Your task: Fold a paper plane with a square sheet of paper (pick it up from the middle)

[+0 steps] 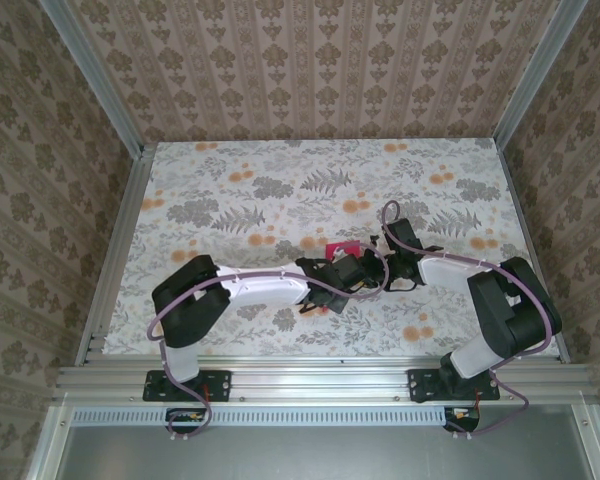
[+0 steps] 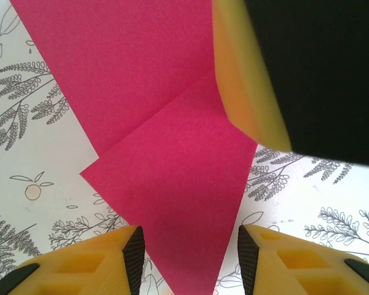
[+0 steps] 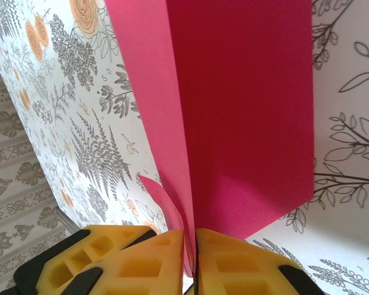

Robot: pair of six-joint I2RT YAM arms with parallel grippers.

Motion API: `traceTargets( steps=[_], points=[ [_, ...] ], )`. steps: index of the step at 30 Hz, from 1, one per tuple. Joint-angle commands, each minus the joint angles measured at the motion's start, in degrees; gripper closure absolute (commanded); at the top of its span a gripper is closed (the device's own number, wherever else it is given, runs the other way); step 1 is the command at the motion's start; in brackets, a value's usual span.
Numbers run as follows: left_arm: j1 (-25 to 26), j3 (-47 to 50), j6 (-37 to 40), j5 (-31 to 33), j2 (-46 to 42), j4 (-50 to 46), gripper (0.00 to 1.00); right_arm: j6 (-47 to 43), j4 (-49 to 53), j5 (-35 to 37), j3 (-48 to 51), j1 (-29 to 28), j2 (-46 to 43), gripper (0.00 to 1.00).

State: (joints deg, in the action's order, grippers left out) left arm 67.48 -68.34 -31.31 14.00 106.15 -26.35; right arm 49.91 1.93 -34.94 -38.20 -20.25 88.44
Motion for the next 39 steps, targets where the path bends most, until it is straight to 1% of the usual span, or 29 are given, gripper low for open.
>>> traceTargets(
  steps=[1, 5, 8, 16, 19, 21, 28, 30, 35, 39],
  points=[
    [0.52, -1.76, 0.46, 1.72, 0.95, -2.28, 0.53, 1.36, -0.62, -1.27, -1.69, -0.47, -0.64, 0.84],
    [0.55, -1.91, 0.25, 2.38, 1.17, -2.89, 0.54, 1.59, -0.7, -1.4, -1.93, -0.5, -0.86, 0.8],
    [0.54, -1.97, 0.28, 2.7, 1.32, -3.03, 0.59, 1.53, -0.66, -1.62, -2.06, -0.58, -0.9, 0.8],
    [0.81, -3.21, 0.65, 3.06, 2.62, -4.42, 0.66, 1.24, 0.05, -1.62, -2.76, -0.85, -0.66, 0.84],
    [0.91, -3.3, 0.2, 3.45, 2.88, -4.8, 0.66, 1.08, 0.13, -1.54, -2.97, -0.94, -0.54, 0.87],
    [0.93, -3.3, -0.06, 3.67, 3.01, -5.16, 0.64, 1.06, 0.19, -1.45, -3.18, -0.96, -0.42, 0.89],
    [0.98, -2.7, -0.32, 3.23, 3.28, -4.65, 0.63, 0.66, 0.8, -0.75, -3.38, -1.18, 0.52, 0.92],
    [0.98, -2.59, -0.33, 2.88, 3.52, -4.5, 0.66, 0.71, 0.54, -0.7, -3.38, -1.29, 0.68, 0.93],
    [0.98, -1.78, -0.76, 2.61, 3.41, -3.9, 0.73, 0.78, 0.81, -0.06, -3.55, -1.33, 0.85, 0.93],
    [0.98, -0.92, -1.18, 2.92, 3.01, -3.49, 0.69, 0.88, 0.7, 0.3, -3.55, -1.28, 0.85, 0.93]
  ],
)
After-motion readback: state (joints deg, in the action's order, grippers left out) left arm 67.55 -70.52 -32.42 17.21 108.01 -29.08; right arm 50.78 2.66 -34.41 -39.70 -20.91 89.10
